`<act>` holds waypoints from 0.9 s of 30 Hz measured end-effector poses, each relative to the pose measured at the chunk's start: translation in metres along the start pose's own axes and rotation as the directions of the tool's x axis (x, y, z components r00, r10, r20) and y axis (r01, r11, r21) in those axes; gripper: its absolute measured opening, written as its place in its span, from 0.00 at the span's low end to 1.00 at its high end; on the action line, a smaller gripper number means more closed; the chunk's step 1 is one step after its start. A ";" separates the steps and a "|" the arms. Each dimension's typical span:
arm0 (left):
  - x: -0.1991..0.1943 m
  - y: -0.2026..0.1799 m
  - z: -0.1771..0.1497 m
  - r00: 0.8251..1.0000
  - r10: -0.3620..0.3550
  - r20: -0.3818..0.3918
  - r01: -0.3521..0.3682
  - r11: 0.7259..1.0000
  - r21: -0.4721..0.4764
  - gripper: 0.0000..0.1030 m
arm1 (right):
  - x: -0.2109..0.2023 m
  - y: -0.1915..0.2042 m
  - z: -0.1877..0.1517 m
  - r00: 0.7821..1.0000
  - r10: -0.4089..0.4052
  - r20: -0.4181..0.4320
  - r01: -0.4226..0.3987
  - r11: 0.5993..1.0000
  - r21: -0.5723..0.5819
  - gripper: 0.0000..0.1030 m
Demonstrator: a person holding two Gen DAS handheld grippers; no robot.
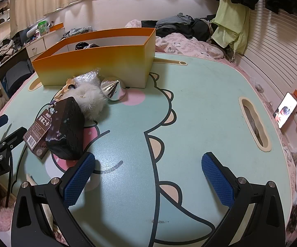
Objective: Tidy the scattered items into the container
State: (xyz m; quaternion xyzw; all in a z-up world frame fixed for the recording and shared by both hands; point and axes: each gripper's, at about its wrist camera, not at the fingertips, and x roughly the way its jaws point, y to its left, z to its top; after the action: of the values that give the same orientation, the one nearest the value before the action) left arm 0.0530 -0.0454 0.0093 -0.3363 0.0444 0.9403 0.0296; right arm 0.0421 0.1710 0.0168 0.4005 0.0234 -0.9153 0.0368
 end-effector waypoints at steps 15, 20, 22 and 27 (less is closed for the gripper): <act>0.000 -0.001 0.000 1.000 0.000 0.000 0.000 1.000 0.000 0.95 | -0.001 0.000 0.000 1.000 0.001 -0.002 -0.001 1.000 -0.002 1.00; 0.000 0.000 0.000 1.000 0.000 0.001 0.000 1.000 -0.001 0.95 | 0.000 0.001 0.000 1.000 0.003 -0.002 -0.003 1.000 -0.003 1.00; -0.001 -0.001 0.000 1.000 0.000 0.000 0.000 1.000 -0.001 0.95 | 0.001 0.002 0.000 1.000 0.006 -0.002 -0.006 1.000 -0.008 1.00; -0.001 -0.001 0.000 1.000 0.001 0.000 -0.001 1.000 0.000 0.95 | 0.001 0.003 -0.001 1.000 0.008 -0.003 -0.008 1.000 -0.011 1.00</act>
State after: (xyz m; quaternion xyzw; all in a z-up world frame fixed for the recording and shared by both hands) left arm 0.0539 -0.0445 0.0094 -0.3363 0.0447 0.9403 0.0289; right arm 0.0421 0.1680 0.0156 0.4017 0.0269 -0.9144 0.0424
